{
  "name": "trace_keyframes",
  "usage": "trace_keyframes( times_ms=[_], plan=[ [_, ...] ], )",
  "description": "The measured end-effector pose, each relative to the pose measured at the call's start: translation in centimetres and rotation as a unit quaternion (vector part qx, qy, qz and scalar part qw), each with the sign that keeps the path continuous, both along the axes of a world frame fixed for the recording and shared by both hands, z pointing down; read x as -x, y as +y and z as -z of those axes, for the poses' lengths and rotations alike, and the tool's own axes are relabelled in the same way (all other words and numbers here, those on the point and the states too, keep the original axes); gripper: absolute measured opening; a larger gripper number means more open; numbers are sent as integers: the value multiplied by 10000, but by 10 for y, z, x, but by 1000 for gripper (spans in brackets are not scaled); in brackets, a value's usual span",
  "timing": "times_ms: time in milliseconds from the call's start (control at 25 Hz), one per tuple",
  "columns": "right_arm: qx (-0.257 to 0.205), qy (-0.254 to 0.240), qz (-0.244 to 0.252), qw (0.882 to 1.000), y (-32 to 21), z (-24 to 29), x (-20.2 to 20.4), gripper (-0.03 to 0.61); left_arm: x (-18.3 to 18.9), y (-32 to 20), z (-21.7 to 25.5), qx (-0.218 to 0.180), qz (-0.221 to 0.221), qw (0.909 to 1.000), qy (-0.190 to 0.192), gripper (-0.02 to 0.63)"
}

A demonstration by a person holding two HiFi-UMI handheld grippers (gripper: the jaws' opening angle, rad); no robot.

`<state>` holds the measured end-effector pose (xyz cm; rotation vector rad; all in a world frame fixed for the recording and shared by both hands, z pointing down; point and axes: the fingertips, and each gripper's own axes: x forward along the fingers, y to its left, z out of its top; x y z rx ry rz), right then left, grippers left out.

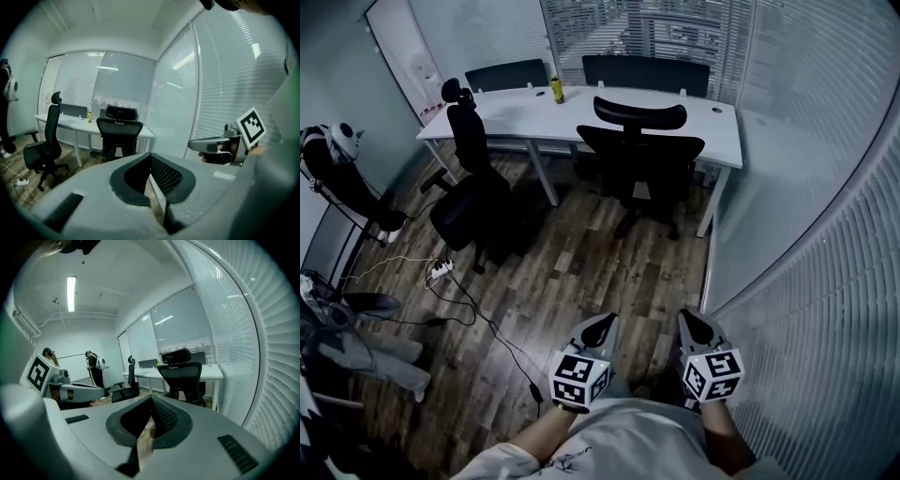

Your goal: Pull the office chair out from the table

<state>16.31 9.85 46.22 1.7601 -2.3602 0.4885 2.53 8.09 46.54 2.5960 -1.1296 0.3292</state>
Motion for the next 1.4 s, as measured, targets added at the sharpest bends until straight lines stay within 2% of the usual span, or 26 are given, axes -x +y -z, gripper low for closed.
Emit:
trace_keyframes(
  times_ms=[200,400,840,1240,1400],
  plan=[
    [121,-75,117,9998,-13,-14,-3,8,-12,-21,-6,30,-4,10000,-4,11],
    [211,-51,157,9996,-47,-34,-9,8,-25,-70,-23,70,-37,10000,33,11],
    [152,61,-77,9998,-182,-32,-47,8,-69,-219,-19,-64,-394,9992,88,11],
    [168,32,-202,9997,-292,-40,-60,8,-82,-330,-22,-56,-639,9979,-48,11],
    [21,38,-329,9994,-325,-25,-61,8,-78,-361,-16,-97,-715,9974,-79,12]
  ],
)
